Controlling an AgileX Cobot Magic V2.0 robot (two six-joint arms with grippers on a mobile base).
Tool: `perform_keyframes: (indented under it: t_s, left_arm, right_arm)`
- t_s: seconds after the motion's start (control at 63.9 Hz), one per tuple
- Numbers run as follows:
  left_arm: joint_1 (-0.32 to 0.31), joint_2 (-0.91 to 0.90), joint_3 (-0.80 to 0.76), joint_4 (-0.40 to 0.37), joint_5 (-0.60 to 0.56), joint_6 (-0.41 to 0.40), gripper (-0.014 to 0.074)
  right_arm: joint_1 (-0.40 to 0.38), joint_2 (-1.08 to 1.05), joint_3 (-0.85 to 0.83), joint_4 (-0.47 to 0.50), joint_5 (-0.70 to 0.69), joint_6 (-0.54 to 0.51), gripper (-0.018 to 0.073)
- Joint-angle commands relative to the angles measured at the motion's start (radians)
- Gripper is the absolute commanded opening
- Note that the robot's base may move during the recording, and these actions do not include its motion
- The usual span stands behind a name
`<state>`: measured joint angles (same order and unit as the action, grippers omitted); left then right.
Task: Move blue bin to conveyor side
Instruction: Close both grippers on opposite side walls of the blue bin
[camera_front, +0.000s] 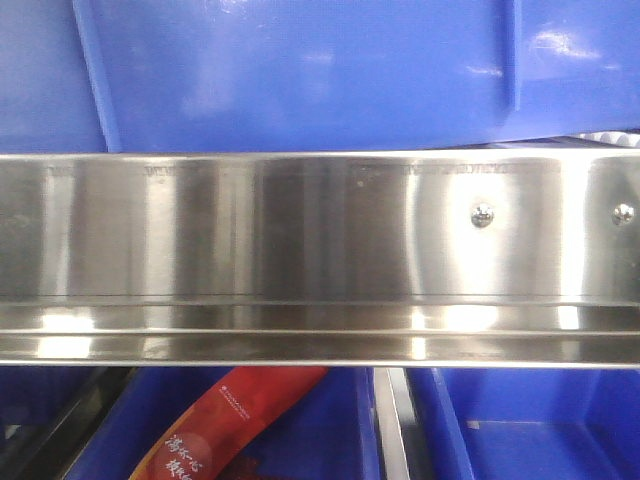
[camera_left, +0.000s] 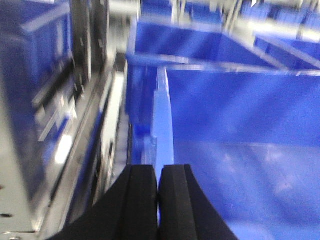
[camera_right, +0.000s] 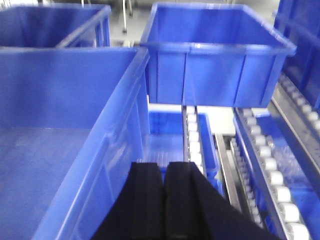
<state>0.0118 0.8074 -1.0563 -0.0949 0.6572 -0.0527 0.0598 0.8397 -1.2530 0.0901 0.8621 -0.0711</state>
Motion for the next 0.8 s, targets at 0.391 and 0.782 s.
perform_keyframes:
  t_s: [0.391, 0.782]
  left_arm:
    - [0.004, 0.275, -0.165, -0.077, 0.08, -0.005, 0.0003]
    - [0.004, 0.28, -0.165, -0.078, 0.08, -0.005, 0.0003]
  right_arm:
    - [-0.006, 0.208, -0.214, 0.152, 0.172, -0.035, -0.0079]
    - [0.214, 0.507, -0.548, -0.245, 0.359, 0.174, -0.0059]
